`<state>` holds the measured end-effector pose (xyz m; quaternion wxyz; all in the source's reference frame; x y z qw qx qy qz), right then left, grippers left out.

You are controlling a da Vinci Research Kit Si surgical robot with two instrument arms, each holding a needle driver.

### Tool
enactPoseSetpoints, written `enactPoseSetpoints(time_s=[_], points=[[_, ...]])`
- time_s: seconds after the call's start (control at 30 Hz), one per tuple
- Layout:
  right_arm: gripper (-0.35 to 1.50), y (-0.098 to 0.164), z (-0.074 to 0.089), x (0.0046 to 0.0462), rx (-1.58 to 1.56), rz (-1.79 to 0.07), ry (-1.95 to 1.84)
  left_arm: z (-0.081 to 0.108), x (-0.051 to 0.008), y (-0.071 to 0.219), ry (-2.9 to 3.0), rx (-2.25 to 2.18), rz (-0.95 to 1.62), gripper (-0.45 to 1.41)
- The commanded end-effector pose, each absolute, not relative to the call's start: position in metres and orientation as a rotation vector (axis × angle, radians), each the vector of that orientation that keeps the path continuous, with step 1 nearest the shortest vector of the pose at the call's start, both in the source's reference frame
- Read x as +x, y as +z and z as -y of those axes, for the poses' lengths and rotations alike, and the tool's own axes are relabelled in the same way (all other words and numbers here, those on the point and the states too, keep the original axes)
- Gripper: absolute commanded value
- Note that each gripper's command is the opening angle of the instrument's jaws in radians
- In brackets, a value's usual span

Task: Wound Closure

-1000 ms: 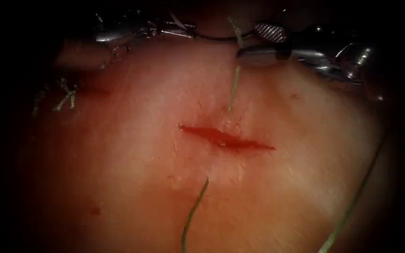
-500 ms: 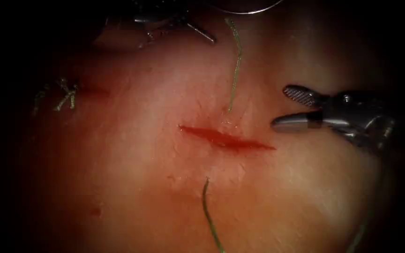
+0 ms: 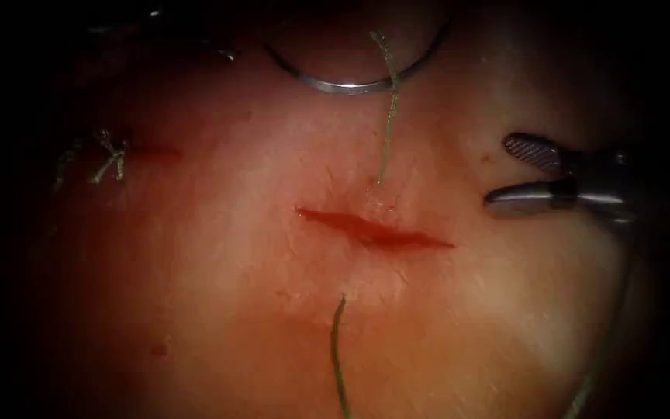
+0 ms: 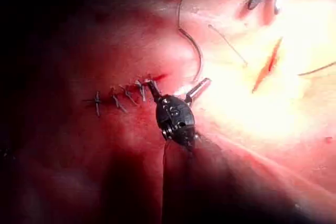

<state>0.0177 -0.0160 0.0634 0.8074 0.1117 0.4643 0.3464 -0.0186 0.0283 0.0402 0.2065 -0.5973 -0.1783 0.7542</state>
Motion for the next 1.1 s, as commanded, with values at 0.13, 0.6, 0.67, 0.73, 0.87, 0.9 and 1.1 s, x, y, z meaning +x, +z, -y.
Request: enactPoseSetpoints(time_s=[0.13,0.6,0.67,0.73,0.87,0.9,1.1], points=[[1.28,0.064,0.016,0.0187,0.241,-1.003,0.733,-0.025,-0.02,0.039,2.106,-1.699,0.533,1.21],[1.26,0.065,0.017,0.0191,0.241,-1.002,0.721,-0.014,-0.0254,0.032,2.434,-1.681,0.667,1.16],[1.26,0.065,0.017,0.0192,0.242,-1.003,0.719,-0.012,-0.0263,0.031,2.493,-1.683,0.671,1.16],[1.26,0.065,0.017,0.0192,0.241,-1.003,0.719,-0.011,-0.0271,0.029,2.554,-1.7,0.665,1.15],[1.26,0.065,0.017,0.0192,0.24,-1.003,0.719,-0.009,-0.0284,0.027,2.698,-1.709,0.649,1.1],[1.26,0.065,0.017,0.0192,0.239,-1.003,0.718,-0.008,-0.029,0.027,2.773,-1.693,0.612,1.08],[1.26,0.065,0.017,0.0196,0.24,-1.004,0.717,-0.005,-0.0307,0.028,2.933,-1.638,0.524,0.98]])
